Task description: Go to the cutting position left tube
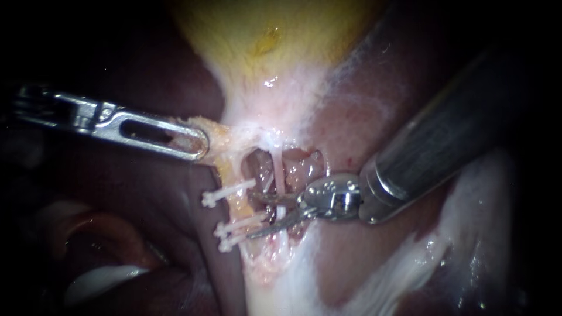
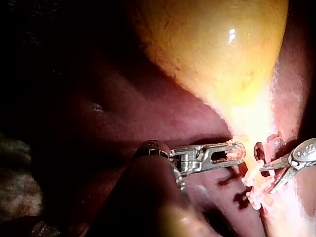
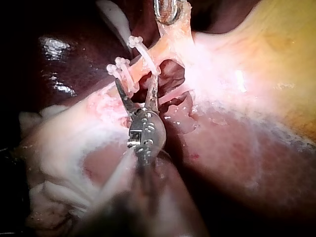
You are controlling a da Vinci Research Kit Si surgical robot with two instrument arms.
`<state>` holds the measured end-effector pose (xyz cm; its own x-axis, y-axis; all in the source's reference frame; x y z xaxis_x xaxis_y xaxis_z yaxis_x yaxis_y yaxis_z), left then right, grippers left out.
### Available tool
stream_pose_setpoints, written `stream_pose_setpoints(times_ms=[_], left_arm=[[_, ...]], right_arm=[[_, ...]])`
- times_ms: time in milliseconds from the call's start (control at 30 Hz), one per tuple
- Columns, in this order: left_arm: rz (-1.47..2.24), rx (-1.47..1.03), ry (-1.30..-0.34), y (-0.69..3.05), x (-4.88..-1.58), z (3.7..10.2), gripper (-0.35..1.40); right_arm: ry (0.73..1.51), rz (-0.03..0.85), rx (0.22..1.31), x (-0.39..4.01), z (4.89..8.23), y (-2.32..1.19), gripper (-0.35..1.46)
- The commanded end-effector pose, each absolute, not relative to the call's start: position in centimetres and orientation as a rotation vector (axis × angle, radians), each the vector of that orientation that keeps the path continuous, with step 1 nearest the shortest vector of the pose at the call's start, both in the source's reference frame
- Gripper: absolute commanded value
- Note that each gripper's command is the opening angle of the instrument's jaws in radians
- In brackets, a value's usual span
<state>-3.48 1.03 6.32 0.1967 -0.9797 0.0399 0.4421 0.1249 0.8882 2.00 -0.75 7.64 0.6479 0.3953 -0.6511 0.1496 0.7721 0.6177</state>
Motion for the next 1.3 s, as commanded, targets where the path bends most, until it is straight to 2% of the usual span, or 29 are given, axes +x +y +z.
stream_pose_setpoints(times_ms=[33, 267, 400, 600, 1067, 1300], left_arm=[[-1.203, 0.884, -0.774, 1.03, -3.48, 6.32, -0.35], [-1.203, 0.884, -0.774, 1.03, -3.48, 6.32, -0.35], [-1.203, 0.884, -0.774, 1.03, -3.48, 6.33, -0.35], [-1.203, 0.884, -0.774, 1.03, -3.48, 6.33, -0.35], [-1.203, 0.884, -0.774, 1.04, -3.49, 6.33, -0.35], [-1.203, 0.884, -0.774, 1.04, -3.49, 6.33, -0.35]], right_arm=[[0.874, 0.153, 0.698, 2.03, 7.64, -0.75, 1.33], [0.925, 0.175, 0.777, 2.14, 7.6, -0.76, 1.33], [0.939, 0.174, 0.825, 2.24, 7.59, -0.77, 1.26], [0.95, 0.167, 0.848, 2.44, 7.62, -0.75, 1.26], [1.004, 0.239, 0.907, 2.76, 7.8, -0.8, 1.26], [1.031, 0.261, 0.904, 2.84, 7.82, -0.78, 1.26]])
